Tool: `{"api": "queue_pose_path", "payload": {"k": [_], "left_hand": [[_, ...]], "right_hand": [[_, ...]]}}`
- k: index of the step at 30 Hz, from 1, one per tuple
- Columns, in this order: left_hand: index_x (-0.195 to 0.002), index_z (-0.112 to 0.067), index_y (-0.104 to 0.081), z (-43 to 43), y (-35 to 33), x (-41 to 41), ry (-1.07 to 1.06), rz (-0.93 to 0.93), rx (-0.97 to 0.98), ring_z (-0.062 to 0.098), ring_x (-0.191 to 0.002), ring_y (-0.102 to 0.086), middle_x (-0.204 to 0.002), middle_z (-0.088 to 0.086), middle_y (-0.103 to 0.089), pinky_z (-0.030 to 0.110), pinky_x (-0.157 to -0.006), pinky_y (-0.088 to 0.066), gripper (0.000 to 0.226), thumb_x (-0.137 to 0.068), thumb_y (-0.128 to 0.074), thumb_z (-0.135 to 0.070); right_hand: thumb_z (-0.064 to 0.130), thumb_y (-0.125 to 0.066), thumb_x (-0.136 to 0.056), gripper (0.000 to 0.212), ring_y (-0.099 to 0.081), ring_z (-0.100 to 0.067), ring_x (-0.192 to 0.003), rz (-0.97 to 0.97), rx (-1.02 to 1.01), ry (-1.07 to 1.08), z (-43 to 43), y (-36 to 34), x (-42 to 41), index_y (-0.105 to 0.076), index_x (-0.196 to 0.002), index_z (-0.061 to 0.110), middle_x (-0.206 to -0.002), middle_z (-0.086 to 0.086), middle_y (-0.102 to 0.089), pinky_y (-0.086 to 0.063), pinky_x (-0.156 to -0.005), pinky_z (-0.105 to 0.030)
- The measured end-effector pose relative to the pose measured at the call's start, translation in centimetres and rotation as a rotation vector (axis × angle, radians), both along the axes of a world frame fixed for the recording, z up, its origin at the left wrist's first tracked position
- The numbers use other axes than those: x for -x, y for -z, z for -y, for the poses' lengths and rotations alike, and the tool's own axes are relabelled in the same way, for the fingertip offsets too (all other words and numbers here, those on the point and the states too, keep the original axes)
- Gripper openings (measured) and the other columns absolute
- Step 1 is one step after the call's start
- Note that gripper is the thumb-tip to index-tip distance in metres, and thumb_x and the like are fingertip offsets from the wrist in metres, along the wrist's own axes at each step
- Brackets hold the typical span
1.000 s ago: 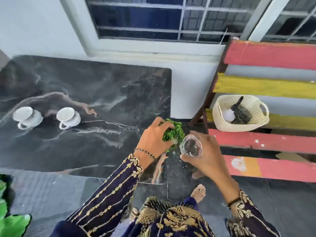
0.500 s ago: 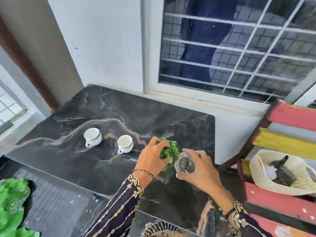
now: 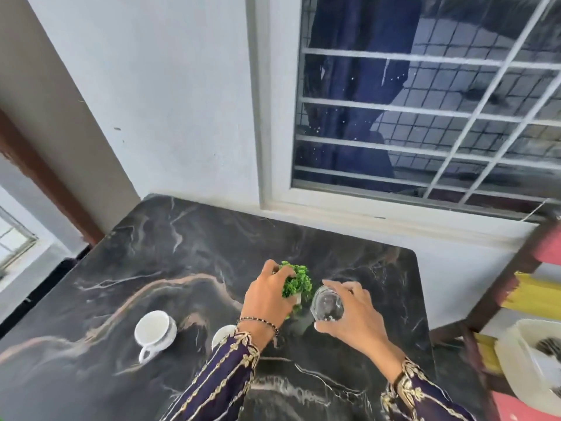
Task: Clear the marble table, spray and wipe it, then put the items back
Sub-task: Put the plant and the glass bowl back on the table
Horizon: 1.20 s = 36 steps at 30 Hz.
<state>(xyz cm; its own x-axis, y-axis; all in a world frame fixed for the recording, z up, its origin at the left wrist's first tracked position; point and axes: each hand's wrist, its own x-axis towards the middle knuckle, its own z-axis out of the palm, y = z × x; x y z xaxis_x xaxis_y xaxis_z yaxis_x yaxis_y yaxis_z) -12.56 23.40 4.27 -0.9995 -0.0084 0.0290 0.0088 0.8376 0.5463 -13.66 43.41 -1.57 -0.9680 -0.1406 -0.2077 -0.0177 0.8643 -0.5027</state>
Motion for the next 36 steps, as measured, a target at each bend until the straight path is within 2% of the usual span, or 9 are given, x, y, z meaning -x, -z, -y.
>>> {"api": "queue_pose_path", "payload": {"k": [3,7,12,21,30,36], "left_hand": [[-0.114,-0.027,-0.060,0.7,0.4,1.9,-0.019,0.006,0.000,0.026,-0.088,-0.064,-0.118,-0.003,-0.048,0.037,-0.080,-0.054,0.037,-0.078,-0.070,-0.024],[-0.115,-0.027,-0.059,1.7,1.2,3.5,-0.001,0.017,0.004,0.025,-0.088,-0.063,-0.118,-0.004,-0.048,0.035,-0.080,-0.055,0.038,-0.079,-0.070,-0.025],[-0.114,-0.028,-0.059,2.7,1.7,4.4,-0.005,0.027,0.009,0.023,-0.089,-0.063,-0.117,-0.005,-0.048,0.033,-0.080,-0.054,0.038,-0.078,-0.070,-0.027],[-0.114,-0.029,-0.059,5.6,2.9,5.3,0.061,0.046,-0.020,0.021,-0.087,-0.063,-0.115,-0.006,-0.046,0.034,-0.080,-0.055,0.038,-0.078,-0.070,-0.027],[-0.116,-0.027,-0.058,9.9,2.7,5.8,0.066,0.041,-0.005,0.022,-0.091,-0.064,-0.118,-0.003,-0.046,0.033,-0.083,-0.054,0.039,-0.080,-0.070,-0.027],[-0.117,-0.024,-0.059,13.1,2.6,6.6,0.050,0.039,0.002,0.023,-0.090,-0.063,-0.118,-0.001,-0.047,0.031,-0.079,-0.052,0.039,-0.080,-0.071,-0.026]], "right_hand": [[0.061,-0.074,-0.061,0.091,-0.036,-0.010,-0.127,0.011,-0.034,0.003,0.2,0.5,3.2,-0.036,-0.144,0.054,-0.132,0.017,-0.036,-0.052,-0.083,-0.037],[0.061,-0.075,-0.063,0.092,-0.037,-0.017,-0.128,0.028,-0.070,0.046,0.2,1.3,7.1,-0.037,-0.146,0.050,-0.135,0.010,-0.038,-0.048,-0.082,-0.037],[0.059,-0.078,-0.069,0.091,-0.037,-0.024,-0.133,0.051,-0.143,0.080,-0.2,2.0,10.1,-0.036,-0.149,0.044,-0.142,0.001,-0.038,-0.050,-0.091,-0.043],[0.053,-0.082,-0.072,0.089,-0.037,-0.028,-0.135,0.087,-0.125,0.193,0.9,2.7,11.6,-0.037,-0.148,0.039,-0.145,-0.003,-0.039,-0.048,-0.097,-0.048],[0.050,-0.081,-0.080,0.092,-0.025,-0.035,-0.145,0.152,-0.134,0.211,2.5,2.4,11.5,-0.033,-0.156,0.028,-0.162,-0.008,-0.026,-0.038,-0.111,-0.052],[0.062,-0.073,-0.081,0.085,-0.034,-0.033,-0.142,0.087,-0.346,0.197,5.5,1.4,11.3,-0.036,-0.151,0.029,-0.158,-0.003,-0.032,-0.034,-0.111,-0.056]]}}
